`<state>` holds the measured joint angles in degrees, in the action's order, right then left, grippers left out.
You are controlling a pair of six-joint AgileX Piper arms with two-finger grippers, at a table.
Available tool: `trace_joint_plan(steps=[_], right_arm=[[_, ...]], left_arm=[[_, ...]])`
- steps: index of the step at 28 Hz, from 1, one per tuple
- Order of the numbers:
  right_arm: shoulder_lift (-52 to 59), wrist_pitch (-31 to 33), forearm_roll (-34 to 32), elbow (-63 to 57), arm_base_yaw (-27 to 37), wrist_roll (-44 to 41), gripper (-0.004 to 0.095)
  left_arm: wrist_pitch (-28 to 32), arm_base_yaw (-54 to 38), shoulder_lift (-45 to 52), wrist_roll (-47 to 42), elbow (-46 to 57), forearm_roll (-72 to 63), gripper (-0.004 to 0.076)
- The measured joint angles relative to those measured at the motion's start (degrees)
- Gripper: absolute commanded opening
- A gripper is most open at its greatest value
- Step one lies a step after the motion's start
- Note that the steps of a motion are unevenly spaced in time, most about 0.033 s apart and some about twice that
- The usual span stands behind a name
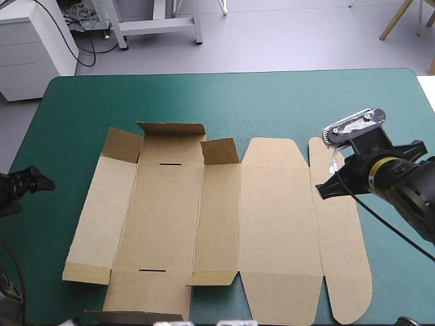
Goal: Fold the box
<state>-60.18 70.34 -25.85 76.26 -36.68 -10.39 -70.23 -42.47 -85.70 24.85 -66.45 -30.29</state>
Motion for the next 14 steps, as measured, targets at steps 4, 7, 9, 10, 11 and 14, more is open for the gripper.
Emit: trace_joint_plan(steps=[4,7,9,10,11,14], right_arm=[[0.0,0.0,0.0,0.0,0.0,0.5,-0.0019],[0.0,0.0,0.05,0.0,0.0,1.02,-0.0019],[0.0,-0.05,0.11,0.0,0.0,1.07,-0.0019],[0.0,-0.05,0.18,0.0,0.0,1.07,-0.0019],[0.0,-0.05,0.23,0.0,0.0,1.07,-0.0019],[0.0,-0.22,0.32,0.0,0.0,1.07,-0.0019]], left_arm=[[0.28,0.0,0.0,3.8,7.15,-3.93,0.0684],[0.6,0.0,0.0,5.2,10.53,-4.97,0.0684],[0.88,0.0,0.0,5.95,12.14,-5.15,0.0683],[1.04,0.13,0.0,6.24,12.99,-5.15,0.0683],[1.1,0.36,0.0,6.42,13.65,-5.15,0.0683],[1.3,2.5,0.0,6.99,15.64,-4.93,0.0683]])
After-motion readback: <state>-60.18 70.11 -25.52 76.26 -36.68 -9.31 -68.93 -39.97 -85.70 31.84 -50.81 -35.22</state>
